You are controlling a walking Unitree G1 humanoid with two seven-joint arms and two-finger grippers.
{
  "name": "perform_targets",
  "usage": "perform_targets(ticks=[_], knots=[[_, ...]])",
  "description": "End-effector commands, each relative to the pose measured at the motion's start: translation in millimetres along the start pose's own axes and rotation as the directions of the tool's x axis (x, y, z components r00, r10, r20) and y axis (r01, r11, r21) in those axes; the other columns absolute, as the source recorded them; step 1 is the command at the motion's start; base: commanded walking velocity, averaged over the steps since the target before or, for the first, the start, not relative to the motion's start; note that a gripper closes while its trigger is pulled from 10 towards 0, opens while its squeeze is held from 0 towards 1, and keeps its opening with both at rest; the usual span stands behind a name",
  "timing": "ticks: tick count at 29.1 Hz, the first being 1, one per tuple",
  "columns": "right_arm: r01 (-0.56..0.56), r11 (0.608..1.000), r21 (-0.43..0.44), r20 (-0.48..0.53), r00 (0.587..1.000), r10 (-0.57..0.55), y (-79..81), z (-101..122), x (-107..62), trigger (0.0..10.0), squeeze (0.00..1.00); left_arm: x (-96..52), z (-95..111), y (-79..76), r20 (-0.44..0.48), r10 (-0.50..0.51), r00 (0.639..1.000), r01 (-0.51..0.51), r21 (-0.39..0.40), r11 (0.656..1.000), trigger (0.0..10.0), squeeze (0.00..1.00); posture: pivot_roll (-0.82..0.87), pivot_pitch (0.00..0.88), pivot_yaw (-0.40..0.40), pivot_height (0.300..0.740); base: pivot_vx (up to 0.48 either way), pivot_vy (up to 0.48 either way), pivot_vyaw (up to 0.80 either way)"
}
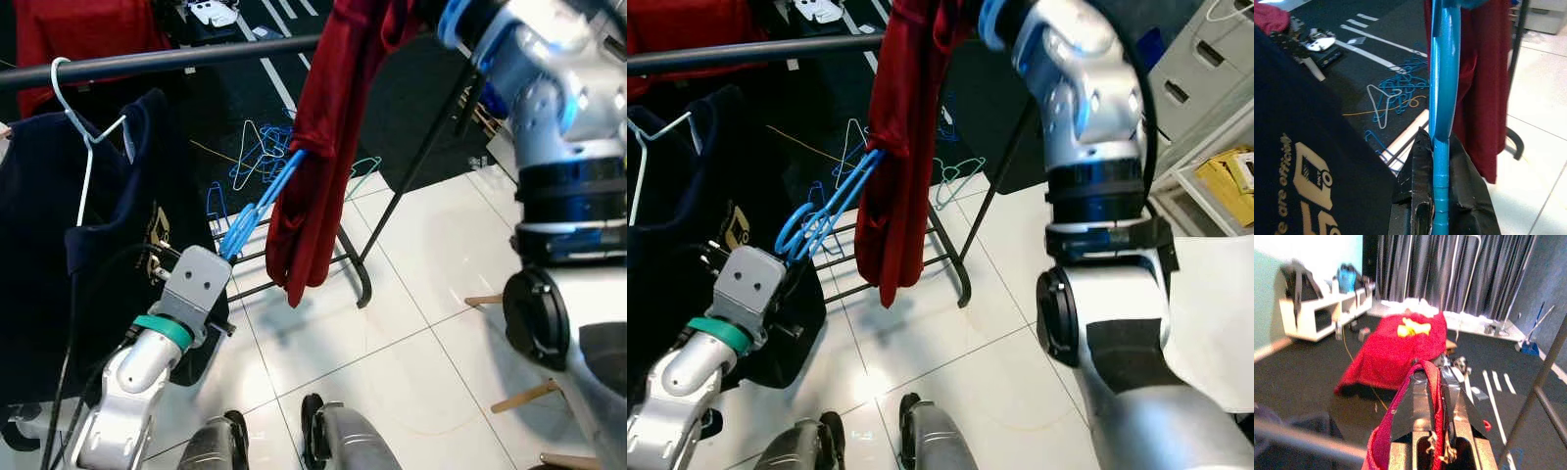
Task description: Hang hanger
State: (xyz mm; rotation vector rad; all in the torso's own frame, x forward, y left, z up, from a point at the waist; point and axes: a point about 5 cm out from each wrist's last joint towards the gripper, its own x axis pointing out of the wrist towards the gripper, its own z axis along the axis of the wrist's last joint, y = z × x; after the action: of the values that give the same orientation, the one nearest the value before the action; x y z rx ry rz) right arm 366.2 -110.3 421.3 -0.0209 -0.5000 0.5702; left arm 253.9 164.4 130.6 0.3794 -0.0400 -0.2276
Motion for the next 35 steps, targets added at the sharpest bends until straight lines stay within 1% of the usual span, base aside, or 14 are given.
perform_targets(ticks=[1, 8, 12, 15, 17, 19, 20, 21, 22, 23, 24, 26, 34, 35], knots=[[0.006, 0.998, 0.063, 0.036, 0.999, -0.009, -0.9, 13, 2.6, 10.0, 0.00, -0.1, -6, -4.0, -0.017, 0.032, 0.999, -0.032, -0.005, 0.999, 10.0, 0.00, -0.12, 0.127, -0.078, 0.740, 0.000, 0.000, 0.00], [-0.026, 0.990, 0.141, 0.048, 0.999, 0.020, 9.1, 21, 7.5, 10.0, 0.00, 8.3, -4, -6.1, -0.008, 0.116, 0.993, -0.116, -0.039, 0.992, 10.0, 0.00, -0.13, 0.125, -0.082, 0.740, 0.000, 0.000, 0.00], [-0.042, 0.991, 0.130, 0.001, 0.999, 0.042, 16.9, 6, 4.5, 10.0, 0.00, 18.6, 11, -5.8, 0.051, 0.173, 0.984, -0.169, -0.071, 0.983, 10.0, 0.00, -0.13, 0.127, -0.089, 0.740, 0.000, 0.000, 0.00], [-0.033, 0.993, 0.111, -0.040, 0.998, 0.038, 15.8, -5, 1.1, 10.0, 0.00, 22.1, 22, -4.0, 0.087, 0.188, 0.978, -0.178, -0.106, 0.978, 10.0, 0.00, -0.13, 0.129, -0.089, 0.740, 0.000, 0.000, 0.00], [-0.033, 0.993, 0.111, -0.040, 0.998, 0.038, 15.8, -5, 1.1, 10.0, 0.00, 22.1, 22, -4.0, 0.087, 0.188, 0.978, -0.178, -0.106, 0.978, 10.0, 0.00, -0.13, 0.129, -0.089, 0.740, 0.000, 0.000, 0.00], [-0.003, 0.998, 0.066, -0.067, 0.998, 0.008, 8.2, -13, -1.5, 10.0, 0.00, 19.6, 37, -10.6, 0.133, 0.080, 0.988, -0.053, -0.194, 0.980, 10.0, 0.00, -0.13, 0.130, -0.088, 0.740, 0.000, 0.000, 0.00], [-0.003, 0.998, 0.066, -0.067, 0.998, 0.008, 8.2, -13, -1.5, 10.0, 0.00, 19.6, 37, -10.6, 0.133, 0.080, 0.988, -0.053, -0.194, 0.980, 10.0, 0.00, -0.13, 0.130, -0.088, 0.740, 0.000, 0.000, 0.00], [0.009, 0.999, 0.047, -0.072, 0.997, -0.006, 5.0, -15, -2.1, 10.0, 0.00, 17.5, 42, -14.0, 0.153, 0.029, 0.988, 0.006, -0.224, 0.975, 10.0, 0.00, -0.13, 0.130, -0.088, 0.740, 0.000, 0.000, 0.00], [0.023, 0.999, 0.029, -0.072, 0.997, -0.021, 1.7, -15, -2.2, 10.0, 0.00, 13.7, 46, -17.5, 0.170, -0.035, 0.985, 0.079, -0.259, 0.963, 10.0, 0.00, -0.13, 0.130, -0.087, 0.740, 0.000, 0.000, 0.00], [0.023, 0.999, 0.029, -0.072, 0.997, -0.021, 1.7, -15, -2.2, 10.0, 0.00, 13.7, 46, -17.5, 0.170, -0.035, 0.985, 0.079, -0.259, 0.963, 10.0, 0.00, -0.13, 0.130, -0.087, 0.740, 0.000, 0.000, 0.00], [0.037, 0.999, 0.012, -0.068, 0.997, -0.036, -2.1, -14, -2.2, 10.0, 0.00, 7.0, 48, -18.5, 0.181, -0.101, 0.978, 0.151, -0.286, 0.946, 10.0, 0.00, -0.13, 0.130, -0.087, 0.740, 0.000, 0.000, 0.00], [0.052, 0.999, -0.005, -0.063, 0.997, -0.053, -6.4, -11, -2.4, 10.0, 0.00, -2.0, 47, -19.0, 0.188, -0.169, 0.968, 0.221, -0.304, 0.927, 10.0, 0.00, -0.13, 0.131, -0.088, 0.740, 0.000, 0.000, 0.00], [0.056, 0.998, -0.020, -0.047, 0.997, -0.057, -8.3, -7, -1.1, 10.0, 0.00, -3.2, 41, -27.3, 0.168, -0.205, 0.964, 0.251, -0.334, 0.908, 10.0, 0.00, -0.13, 0.128, -0.090, 0.740, 0.000, 0.000, 0.00], [0.042, 0.999, -0.023, -0.035, 0.998, -0.042, -6.8, -2, -0.1, 10.0, 0.00, -2.5, 37, -27.4, 0.152, -0.203, 0.967, 0.242, -0.306, 0.921, 10.0, 0.00, -0.14, 0.128, -0.094, 0.740, 0.000, 0.000, 0.00]])
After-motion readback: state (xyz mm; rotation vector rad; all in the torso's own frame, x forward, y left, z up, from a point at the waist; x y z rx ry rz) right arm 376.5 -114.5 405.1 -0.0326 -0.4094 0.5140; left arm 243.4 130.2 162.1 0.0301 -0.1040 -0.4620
